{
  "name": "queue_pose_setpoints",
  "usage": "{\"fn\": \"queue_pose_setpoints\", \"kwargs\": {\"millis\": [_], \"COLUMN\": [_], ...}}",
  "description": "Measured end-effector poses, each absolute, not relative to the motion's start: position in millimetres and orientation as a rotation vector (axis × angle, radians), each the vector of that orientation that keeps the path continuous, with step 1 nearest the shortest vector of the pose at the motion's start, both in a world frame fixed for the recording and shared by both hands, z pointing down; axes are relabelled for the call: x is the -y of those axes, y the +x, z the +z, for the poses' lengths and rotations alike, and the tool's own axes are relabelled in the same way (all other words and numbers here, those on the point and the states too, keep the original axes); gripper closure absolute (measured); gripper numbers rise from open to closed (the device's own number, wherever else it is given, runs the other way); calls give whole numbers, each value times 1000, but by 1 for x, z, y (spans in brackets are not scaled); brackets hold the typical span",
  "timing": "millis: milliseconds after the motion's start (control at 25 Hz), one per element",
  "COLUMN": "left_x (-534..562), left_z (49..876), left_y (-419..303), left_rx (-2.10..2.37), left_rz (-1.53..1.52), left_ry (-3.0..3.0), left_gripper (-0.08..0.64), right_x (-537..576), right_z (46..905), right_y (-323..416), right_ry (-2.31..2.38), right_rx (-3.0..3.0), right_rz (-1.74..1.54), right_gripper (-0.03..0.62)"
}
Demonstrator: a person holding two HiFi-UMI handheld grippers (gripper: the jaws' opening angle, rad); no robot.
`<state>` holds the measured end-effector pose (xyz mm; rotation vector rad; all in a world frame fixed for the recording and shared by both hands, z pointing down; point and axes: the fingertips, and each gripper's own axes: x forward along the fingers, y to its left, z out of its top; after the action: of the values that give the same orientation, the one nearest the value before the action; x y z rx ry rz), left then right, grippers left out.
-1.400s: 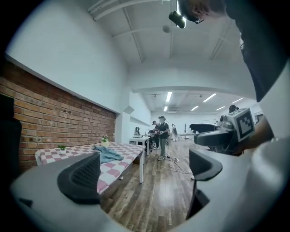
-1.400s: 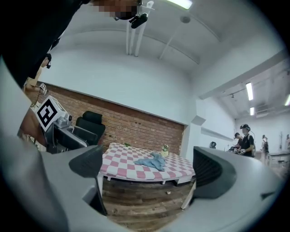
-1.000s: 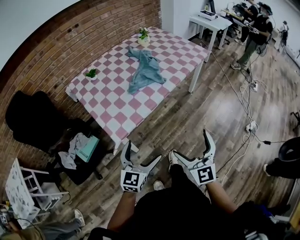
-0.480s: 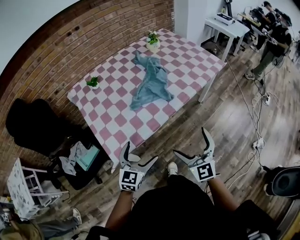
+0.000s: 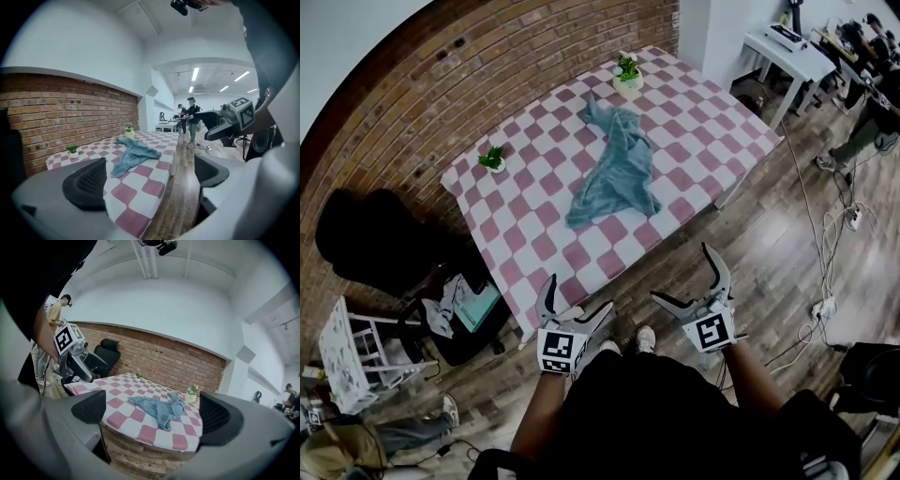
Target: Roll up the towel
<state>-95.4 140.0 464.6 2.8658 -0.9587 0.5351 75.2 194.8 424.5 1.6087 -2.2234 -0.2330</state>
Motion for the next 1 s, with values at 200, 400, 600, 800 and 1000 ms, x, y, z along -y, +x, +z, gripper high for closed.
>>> {"fn": "queue_pose_setpoints", "kwargs": {"millis": [200, 400, 600, 800, 1000], "left_x": [-115, -71, -22, 16, 36], "left_z": [482, 517, 542, 558, 562], "left_y": [-95, -101, -104, -95, -84], "left_rx": [946, 856, 748, 655, 629], "left_rz": [651, 861, 1122, 1191, 1143], "left_ry": [2857, 2887, 2933, 2953, 2958], "left_gripper": [-17, 2, 16, 32, 35], "right_x": [-166, -135, -98, -64, -40], "right_z": [436, 447, 463, 493, 517], "right_y": [75, 74, 80, 91, 106], "right_ry": [1515, 1413, 1317, 1204, 1012], "right_rx": [2233, 2171, 2116, 2045, 1958], "right_rz": [-237, -278, -298, -313, -414], "right_gripper": [0, 0, 0, 0, 2]}}
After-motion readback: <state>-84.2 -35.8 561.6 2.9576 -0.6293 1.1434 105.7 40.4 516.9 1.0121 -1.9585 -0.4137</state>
